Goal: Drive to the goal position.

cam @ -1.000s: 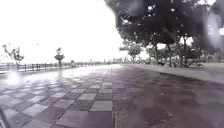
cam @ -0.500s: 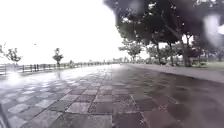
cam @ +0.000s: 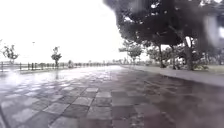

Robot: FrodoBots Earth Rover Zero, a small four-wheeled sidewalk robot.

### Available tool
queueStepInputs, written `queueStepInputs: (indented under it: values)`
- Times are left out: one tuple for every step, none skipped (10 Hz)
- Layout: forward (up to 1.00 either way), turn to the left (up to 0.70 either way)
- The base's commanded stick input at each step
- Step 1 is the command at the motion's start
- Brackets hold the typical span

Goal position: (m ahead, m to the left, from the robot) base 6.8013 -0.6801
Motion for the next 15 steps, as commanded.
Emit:
queueStepInputs:
  values:
    - [1.00, 0.01]
    - [1.00, 0.01]
    - [1.00, 0.01]
    - [1.00, 0.01]
    - [1.00, 0.01]
    - [1.00, 0.01]
    - [1.00, 0.01]
    - [1.00, 0.01]
    - [1.00, 0.01]
    - [1.00, 0.01]
    - [1.00, 0.01]
    - [1.00, 0.01]
    - [1.00, 0.01]
    - [1.00, 0.01]
    - [1.00, 0.01]
